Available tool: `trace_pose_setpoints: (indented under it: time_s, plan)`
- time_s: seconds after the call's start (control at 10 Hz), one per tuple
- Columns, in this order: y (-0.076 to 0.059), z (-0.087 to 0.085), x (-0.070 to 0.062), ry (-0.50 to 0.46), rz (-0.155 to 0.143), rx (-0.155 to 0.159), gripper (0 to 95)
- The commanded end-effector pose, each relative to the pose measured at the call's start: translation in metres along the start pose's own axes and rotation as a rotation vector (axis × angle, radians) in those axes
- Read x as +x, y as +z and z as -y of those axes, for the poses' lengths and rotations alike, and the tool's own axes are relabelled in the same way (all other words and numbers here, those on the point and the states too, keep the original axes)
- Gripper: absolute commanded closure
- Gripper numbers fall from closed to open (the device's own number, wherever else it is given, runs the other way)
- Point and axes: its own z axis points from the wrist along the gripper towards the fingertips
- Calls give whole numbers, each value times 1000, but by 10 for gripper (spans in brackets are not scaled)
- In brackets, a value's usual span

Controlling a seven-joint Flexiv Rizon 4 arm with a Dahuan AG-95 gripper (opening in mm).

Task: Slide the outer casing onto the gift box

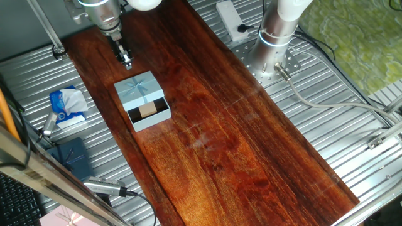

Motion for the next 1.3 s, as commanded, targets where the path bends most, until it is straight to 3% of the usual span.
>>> trace_pose_setpoints:
  time_s: [0.1, 0.3, 0.7, 1.0, 1.3]
  plan:
    - [0, 0, 0, -23, 1, -67, 950]
    - [0, 0, 0, -22, 0, -91, 950]
    - [5, 30, -3, -23, 9, -145, 950]
    - [23, 45, -3, -39, 19, -162, 950]
    - [36, 46, -6, -43, 21, -178, 950]
